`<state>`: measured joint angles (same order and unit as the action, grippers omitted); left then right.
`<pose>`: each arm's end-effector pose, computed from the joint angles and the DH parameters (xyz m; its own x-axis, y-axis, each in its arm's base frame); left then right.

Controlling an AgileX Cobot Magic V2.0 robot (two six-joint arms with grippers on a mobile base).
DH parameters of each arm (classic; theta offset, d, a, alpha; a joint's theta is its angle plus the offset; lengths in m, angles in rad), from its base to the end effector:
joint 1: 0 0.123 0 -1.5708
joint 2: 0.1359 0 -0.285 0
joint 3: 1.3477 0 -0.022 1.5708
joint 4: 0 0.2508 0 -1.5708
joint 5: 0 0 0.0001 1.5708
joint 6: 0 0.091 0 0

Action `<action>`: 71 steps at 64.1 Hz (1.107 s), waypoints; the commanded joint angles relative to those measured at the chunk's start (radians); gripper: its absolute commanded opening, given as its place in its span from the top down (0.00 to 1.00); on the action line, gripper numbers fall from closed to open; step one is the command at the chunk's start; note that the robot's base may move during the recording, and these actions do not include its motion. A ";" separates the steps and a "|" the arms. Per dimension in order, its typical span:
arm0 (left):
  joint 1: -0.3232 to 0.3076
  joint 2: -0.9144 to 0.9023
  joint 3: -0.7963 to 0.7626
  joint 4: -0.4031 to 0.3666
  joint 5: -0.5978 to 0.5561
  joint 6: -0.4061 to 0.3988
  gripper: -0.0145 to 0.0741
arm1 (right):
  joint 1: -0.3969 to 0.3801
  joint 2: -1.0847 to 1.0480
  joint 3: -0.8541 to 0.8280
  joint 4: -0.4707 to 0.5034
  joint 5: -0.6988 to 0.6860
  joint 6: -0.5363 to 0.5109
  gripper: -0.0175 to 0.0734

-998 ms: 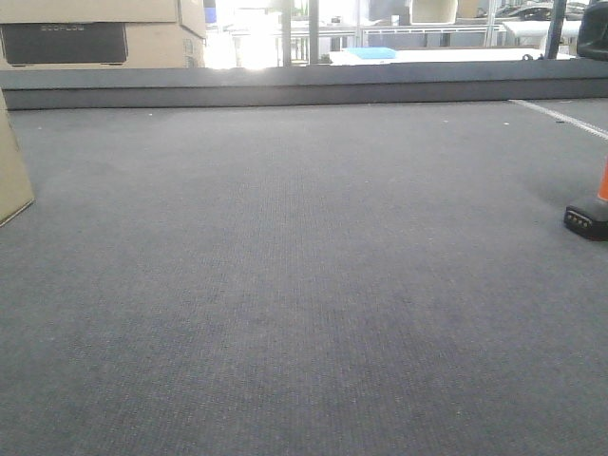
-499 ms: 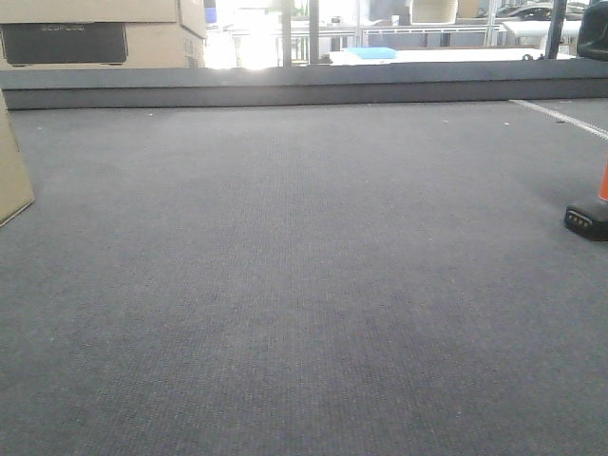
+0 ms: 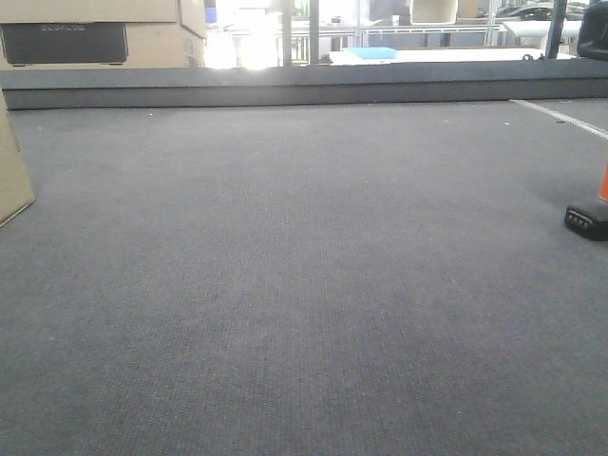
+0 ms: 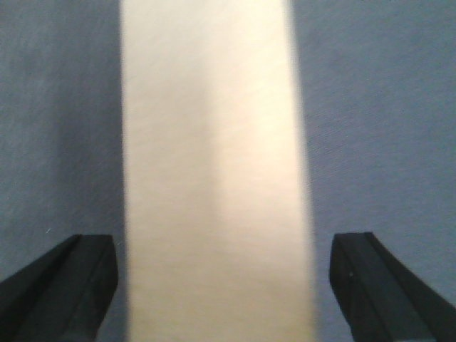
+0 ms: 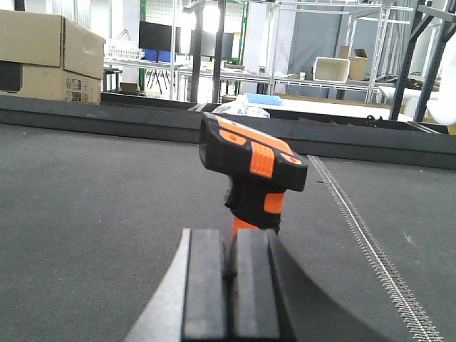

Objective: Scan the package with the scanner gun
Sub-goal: 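Grasp the tan box top with the left gripper and lift it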

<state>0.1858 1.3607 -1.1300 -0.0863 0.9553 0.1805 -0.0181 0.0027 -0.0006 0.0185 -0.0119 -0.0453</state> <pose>0.2681 0.0439 0.3123 -0.8870 -0.0346 -0.4605 -0.0375 0.9993 -0.0027 0.0563 -0.0010 0.2143 0.0963 -0.0285 -0.9949 0.0209 0.9994 -0.0267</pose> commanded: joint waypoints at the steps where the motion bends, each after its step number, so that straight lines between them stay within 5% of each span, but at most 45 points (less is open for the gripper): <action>1: -0.006 0.013 0.001 0.059 -0.001 -0.076 0.30 | 0.001 -0.003 0.001 -0.005 -0.018 -0.002 0.99; 15: -0.006 0.014 0.001 0.042 0.009 -0.080 0.41 | 0.001 -0.003 0.001 -0.005 -0.018 -0.002 0.99; 22: -0.006 0.014 0.001 0.035 0.024 -0.080 0.60 | 0.001 -0.003 0.001 -0.005 -0.018 -0.002 0.99; 31: -0.006 0.014 0.001 0.031 0.052 -0.079 0.96 | 0.001 -0.003 0.001 -0.005 -0.018 -0.002 0.99; 40: -0.006 0.009 -0.023 0.004 0.059 -0.079 0.96 | 0.001 -0.003 0.001 -0.005 -0.018 -0.002 0.99; 54: -0.036 0.009 -0.150 -0.138 0.149 -0.080 0.96 | 0.001 -0.003 0.001 -0.005 -0.018 -0.002 0.99; 71: -0.297 0.009 -0.182 -0.133 0.021 -0.308 0.96 | 0.001 -0.003 0.001 -0.005 -0.018 -0.002 0.99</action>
<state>-0.0286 1.3775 -1.3008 -0.2172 1.0456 -0.0411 -0.0181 0.0027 -0.0006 0.0185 -0.0119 -0.0453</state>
